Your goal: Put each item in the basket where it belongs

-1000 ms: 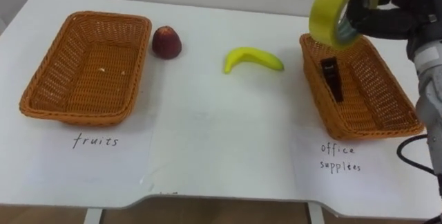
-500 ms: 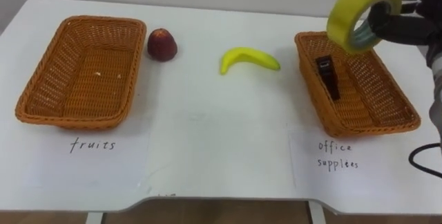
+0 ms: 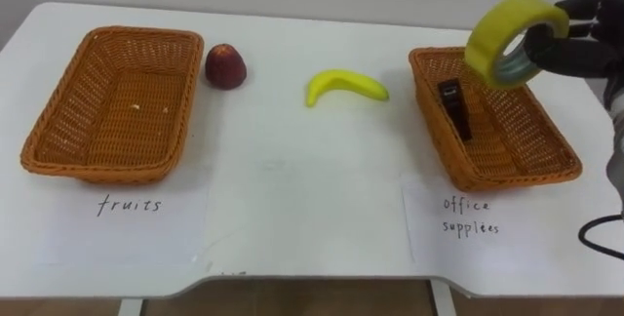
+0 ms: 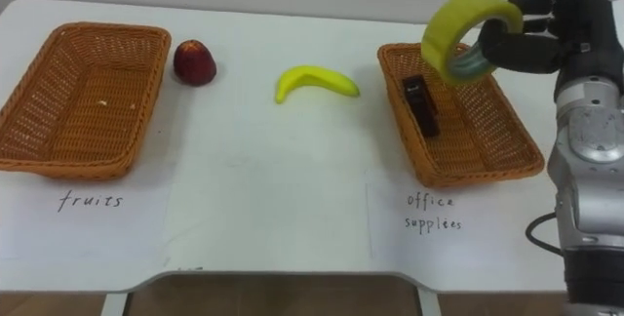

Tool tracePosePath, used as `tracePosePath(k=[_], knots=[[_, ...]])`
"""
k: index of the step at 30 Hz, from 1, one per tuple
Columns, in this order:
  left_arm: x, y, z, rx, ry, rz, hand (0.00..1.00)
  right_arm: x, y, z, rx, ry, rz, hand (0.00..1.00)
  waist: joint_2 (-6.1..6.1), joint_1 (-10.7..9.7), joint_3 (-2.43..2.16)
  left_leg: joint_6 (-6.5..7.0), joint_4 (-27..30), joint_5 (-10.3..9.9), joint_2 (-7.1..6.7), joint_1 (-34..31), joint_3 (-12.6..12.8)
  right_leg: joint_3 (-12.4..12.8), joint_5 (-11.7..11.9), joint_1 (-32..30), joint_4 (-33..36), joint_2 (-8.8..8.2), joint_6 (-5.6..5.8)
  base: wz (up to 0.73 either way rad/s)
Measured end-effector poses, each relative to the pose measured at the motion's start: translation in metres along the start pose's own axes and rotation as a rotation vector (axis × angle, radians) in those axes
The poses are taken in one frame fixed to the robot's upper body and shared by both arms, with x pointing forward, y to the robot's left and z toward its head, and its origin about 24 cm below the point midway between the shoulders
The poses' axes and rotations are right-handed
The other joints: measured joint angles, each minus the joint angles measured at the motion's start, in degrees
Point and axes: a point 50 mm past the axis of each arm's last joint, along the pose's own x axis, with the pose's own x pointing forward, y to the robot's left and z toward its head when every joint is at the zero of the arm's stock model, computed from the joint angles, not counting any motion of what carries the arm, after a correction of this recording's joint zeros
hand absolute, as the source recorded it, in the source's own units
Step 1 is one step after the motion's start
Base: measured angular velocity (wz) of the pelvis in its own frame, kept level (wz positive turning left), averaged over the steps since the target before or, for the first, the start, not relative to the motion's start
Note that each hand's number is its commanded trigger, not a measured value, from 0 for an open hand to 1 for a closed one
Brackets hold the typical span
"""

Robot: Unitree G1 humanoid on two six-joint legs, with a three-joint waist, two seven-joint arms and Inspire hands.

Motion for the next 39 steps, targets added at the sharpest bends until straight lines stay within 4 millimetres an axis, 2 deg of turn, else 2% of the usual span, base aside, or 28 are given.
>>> tracePosePath(k=[10,13,17,20,34,35,36,37,39], knots=[[0.000,0.001,0.000,-0.008,0.001,-0.002,0.00,-0.002,-0.001,-0.008,-0.006,0.030,0.004,1.00,0.04,-0.62,0.06,0.00,-0.12,0.00,0.02,0.08,0.41,0.41,0.00,-0.09,-0.04,0.02,0.00,-0.01],[0.000,0.001,0.000,-0.010,-0.001,0.001,0.00,-0.006,-0.002,-0.018,-0.021,0.062,0.022,1.00,-0.03,-0.13,0.09,0.00,-0.31,0.00,0.06,0.37,0.59,0.66,0.00,-0.03,-0.03,0.08,0.00,-0.05],[0.000,0.001,0.001,-0.011,-0.001,0.013,0.00,-0.017,-0.006,-0.040,-0.048,0.139,0.051,1.00,-0.09,0.88,0.12,0.00,-0.43,-0.01,0.09,0.41,0.84,0.98,0.00,-0.20,0.00,0.13,0.00,-0.03],[0.000,0.000,0.000,-0.012,0.001,0.013,0.00,-0.022,-0.006,-0.047,-0.066,0.162,0.077,1.00,-0.15,1.02,0.15,0.00,-0.52,-0.01,0.14,0.43,1.08,1.40,0.00,-0.38,0.03,0.20,0.00,-0.04],[0.000,0.000,0.002,-0.015,-0.018,0.013,0.00,-0.023,-0.004,-0.047,-0.171,0.154,0.132,1.00,-0.36,1.09,0.28,0.00,-0.98,-0.01,0.17,0.42,1.73,2.18,0.00,-0.97,0.09,0.30,0.00,-0.03],[0.000,0.000,0.002,-0.016,-0.018,0.013,0.00,-0.023,-0.003,-0.047,-0.171,0.154,0.136,0.74,-0.40,1.11,0.30,0.00,-1.00,-0.01,0.17,0.47,1.73,2.17,0.00,-0.92,0.08,0.30,0.00,0.00],[0.000,0.000,0.002,-0.017,-0.020,0.013,0.00,-0.023,-0.003,-0.047,-0.172,0.155,0.139,0.33,-0.48,1.11,0.35,0.00,-1.00,-0.01,0.17,0.49,1.73,2.17,0.00,-0.90,0.08,0.29,0.00,0.00],[0.000,0.000,0.003,-0.017,-0.021,0.014,0.00,-0.023,-0.002,-0.047,-0.173,0.155,0.141,0.00,-0.53,1.14,0.38,0.00,-1.00,-0.01,0.17,0.49,1.73,2.17,0.00,-0.90,0.08,0.29,0.00,0.00],[0.000,0.000,0.002,-0.016,-0.021,0.017,0.00,-0.023,-0.003,-0.048,-0.176,0.158,0.141,0.00,-0.64,1.16,0.52,0.00,-1.00,-0.01,0.19,0.47,1.69,2.15,0.00,-0.85,0.01,0.30,0.00,0.00]])
